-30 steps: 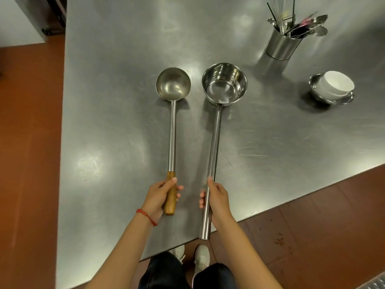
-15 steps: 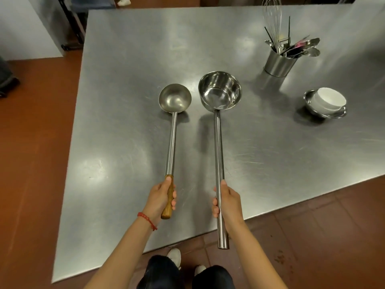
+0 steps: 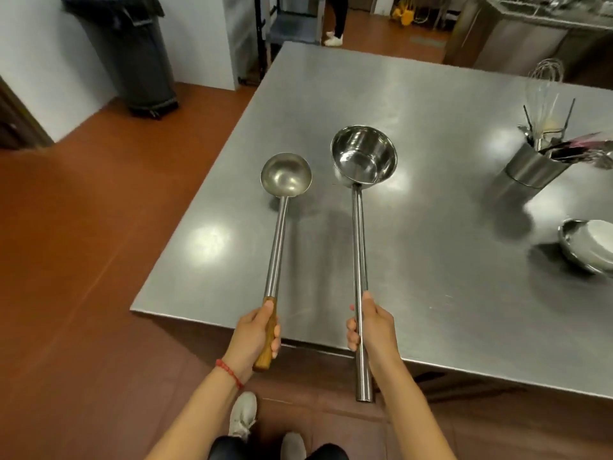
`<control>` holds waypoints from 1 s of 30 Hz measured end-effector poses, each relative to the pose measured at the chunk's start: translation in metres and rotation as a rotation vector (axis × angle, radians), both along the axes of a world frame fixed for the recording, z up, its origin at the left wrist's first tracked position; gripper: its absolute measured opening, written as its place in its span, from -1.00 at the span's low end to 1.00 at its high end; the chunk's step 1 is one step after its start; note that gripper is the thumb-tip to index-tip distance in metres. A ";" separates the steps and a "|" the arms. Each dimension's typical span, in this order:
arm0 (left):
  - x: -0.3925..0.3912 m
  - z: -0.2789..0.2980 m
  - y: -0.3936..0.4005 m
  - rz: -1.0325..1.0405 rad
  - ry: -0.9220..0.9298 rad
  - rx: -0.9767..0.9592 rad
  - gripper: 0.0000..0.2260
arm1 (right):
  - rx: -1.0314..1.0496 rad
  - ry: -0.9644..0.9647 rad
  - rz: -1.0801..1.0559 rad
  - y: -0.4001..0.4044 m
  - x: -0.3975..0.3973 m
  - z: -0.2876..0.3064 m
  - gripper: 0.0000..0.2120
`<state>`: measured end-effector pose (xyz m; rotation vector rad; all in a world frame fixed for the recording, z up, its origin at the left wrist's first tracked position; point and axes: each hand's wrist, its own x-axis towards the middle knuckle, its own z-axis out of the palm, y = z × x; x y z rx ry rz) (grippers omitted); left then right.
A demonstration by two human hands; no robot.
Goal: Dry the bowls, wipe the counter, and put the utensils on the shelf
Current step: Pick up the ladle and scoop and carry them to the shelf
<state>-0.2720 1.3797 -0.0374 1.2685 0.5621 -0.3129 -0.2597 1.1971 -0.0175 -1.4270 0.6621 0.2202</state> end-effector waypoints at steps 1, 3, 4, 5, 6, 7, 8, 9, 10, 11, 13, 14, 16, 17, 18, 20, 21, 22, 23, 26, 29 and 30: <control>-0.007 0.002 0.007 0.035 -0.008 0.004 -0.69 | 0.004 0.005 0.027 0.006 -0.001 0.001 -0.65; -0.018 0.006 0.022 0.099 -0.016 0.004 -0.68 | 0.009 0.014 0.083 0.020 -0.003 0.002 -0.65; -0.024 0.008 0.031 0.130 -0.019 0.002 -0.68 | 0.013 0.015 0.110 0.029 -0.005 0.002 -0.65; -0.030 0.010 0.040 0.160 -0.022 0.002 -0.68 | 0.018 0.016 0.134 0.039 -0.006 0.002 -0.65; -0.036 0.011 0.049 0.192 -0.026 0.003 -0.68 | 0.022 0.018 0.159 0.049 -0.007 0.003 -0.65; -0.041 0.012 0.060 0.227 -0.031 0.005 -0.69 | 0.025 0.018 0.189 0.060 -0.008 0.003 -0.65; -0.047 0.013 0.070 0.264 -0.036 0.008 -0.69 | 0.025 0.020 0.224 0.072 -0.009 0.003 -0.65; -0.053 0.013 0.082 0.302 -0.040 0.010 -0.69 | 0.024 0.022 0.261 0.085 -0.010 0.003 -0.64; -0.059 0.014 0.093 0.338 -0.046 0.014 -0.69 | 0.025 0.024 0.300 0.098 -0.012 0.004 -0.63; -0.065 0.014 0.105 0.371 -0.053 0.020 -0.69 | 0.030 0.026 0.339 0.112 -0.014 0.004 -0.63; -0.079 0.014 0.133 0.426 -0.064 0.033 -0.69 | 0.039 0.032 0.418 0.143 -0.019 0.004 -0.63; -0.086 0.013 0.148 0.450 -0.070 0.039 -0.69 | 0.040 0.030 0.454 0.159 -0.022 0.005 -0.63; -0.101 0.012 0.180 0.484 -0.074 0.054 -0.70 | 0.035 0.014 0.517 0.196 -0.028 0.006 -0.63; -0.108 0.012 0.197 0.499 -0.073 0.063 -0.70 | 0.033 0.008 0.543 0.215 -0.032 0.006 -0.62; -0.115 0.012 0.214 0.516 -0.071 0.075 -0.70 | 0.030 0.006 0.568 0.234 -0.036 0.007 -0.62; -0.129 0.013 0.248 0.553 -0.060 0.110 -0.71 | 0.007 0.013 0.626 0.275 -0.042 0.008 -0.60; -0.136 0.013 0.266 0.573 -0.056 0.127 -0.70 | -0.009 0.016 0.662 0.295 -0.045 0.009 -0.60; -0.143 0.013 0.282 0.593 -0.055 0.140 -0.70 | -0.023 0.018 0.697 0.315 -0.048 0.009 -0.59; -0.150 0.013 0.298 0.614 -0.055 0.150 -0.71 | -0.028 0.018 0.728 0.335 -0.050 0.009 -0.59; -0.168 0.014 0.339 0.679 -0.056 0.168 -0.71 | -0.005 0.011 0.807 0.386 -0.056 0.008 -0.61; -0.183 0.015 0.375 0.763 -0.049 0.165 -0.72 | 0.009 0.012 0.893 0.431 -0.062 0.007 -0.61; -0.186 0.015 0.387 0.793 -0.050 0.165 -0.72 | 0.015 0.009 0.929 0.445 -0.062 0.007 -0.61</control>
